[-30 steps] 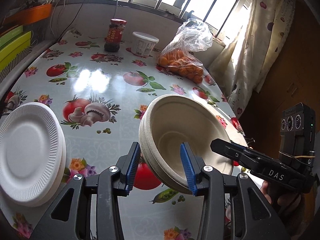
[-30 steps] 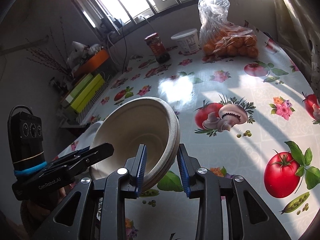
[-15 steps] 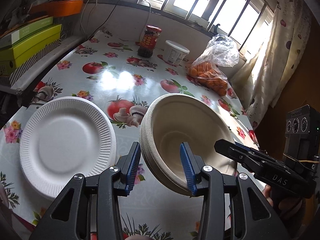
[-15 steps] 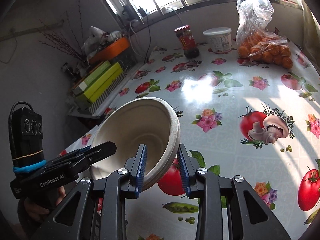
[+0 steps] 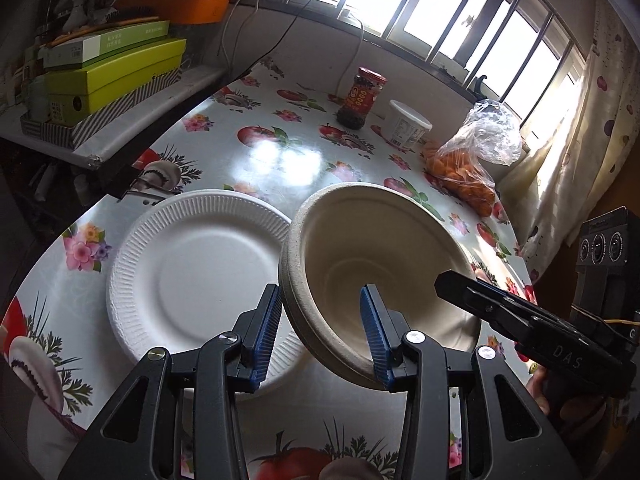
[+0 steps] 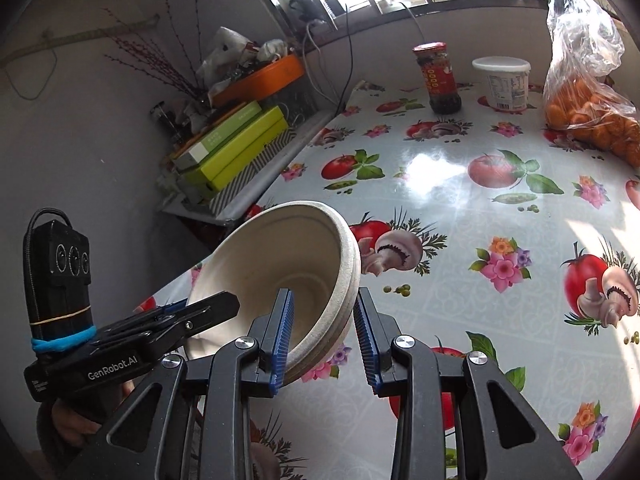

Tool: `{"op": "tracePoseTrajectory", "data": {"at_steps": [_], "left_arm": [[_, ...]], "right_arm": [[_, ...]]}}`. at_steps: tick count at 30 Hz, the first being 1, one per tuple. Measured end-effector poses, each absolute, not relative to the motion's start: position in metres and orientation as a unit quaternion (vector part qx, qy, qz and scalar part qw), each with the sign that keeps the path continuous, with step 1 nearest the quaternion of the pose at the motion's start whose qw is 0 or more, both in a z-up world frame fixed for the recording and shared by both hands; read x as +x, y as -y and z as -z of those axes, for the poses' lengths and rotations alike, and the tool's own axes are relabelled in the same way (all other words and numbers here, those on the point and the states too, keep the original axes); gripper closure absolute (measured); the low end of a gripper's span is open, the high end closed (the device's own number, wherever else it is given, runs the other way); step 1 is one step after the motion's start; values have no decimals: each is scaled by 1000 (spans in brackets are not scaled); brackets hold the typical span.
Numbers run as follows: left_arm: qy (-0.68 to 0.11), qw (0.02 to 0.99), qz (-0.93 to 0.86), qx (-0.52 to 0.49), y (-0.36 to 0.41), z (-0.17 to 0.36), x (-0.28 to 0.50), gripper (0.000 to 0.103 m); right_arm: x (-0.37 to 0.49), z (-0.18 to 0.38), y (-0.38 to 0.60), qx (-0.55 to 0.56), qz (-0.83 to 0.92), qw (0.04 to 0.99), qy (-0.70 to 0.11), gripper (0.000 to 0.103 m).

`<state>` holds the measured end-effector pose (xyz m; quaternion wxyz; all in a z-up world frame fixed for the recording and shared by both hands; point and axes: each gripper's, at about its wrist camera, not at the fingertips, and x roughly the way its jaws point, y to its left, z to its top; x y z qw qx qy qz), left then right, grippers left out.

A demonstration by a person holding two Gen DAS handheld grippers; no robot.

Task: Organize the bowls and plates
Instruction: 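Lift the bowl stack and carry it over the white plate stack, then lower the bowl stack onto the white plates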

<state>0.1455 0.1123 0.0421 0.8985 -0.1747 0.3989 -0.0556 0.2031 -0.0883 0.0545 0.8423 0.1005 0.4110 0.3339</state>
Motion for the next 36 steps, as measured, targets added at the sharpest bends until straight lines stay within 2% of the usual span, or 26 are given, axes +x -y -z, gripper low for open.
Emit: {"op": "tracePoseTrajectory", "data": {"at_steps": [36], "left_arm": [[-410,894,-24,-179,-176,-22,149,61]], "right_arm": [[229,-25,6,85,-380,811,-437,72]]}}
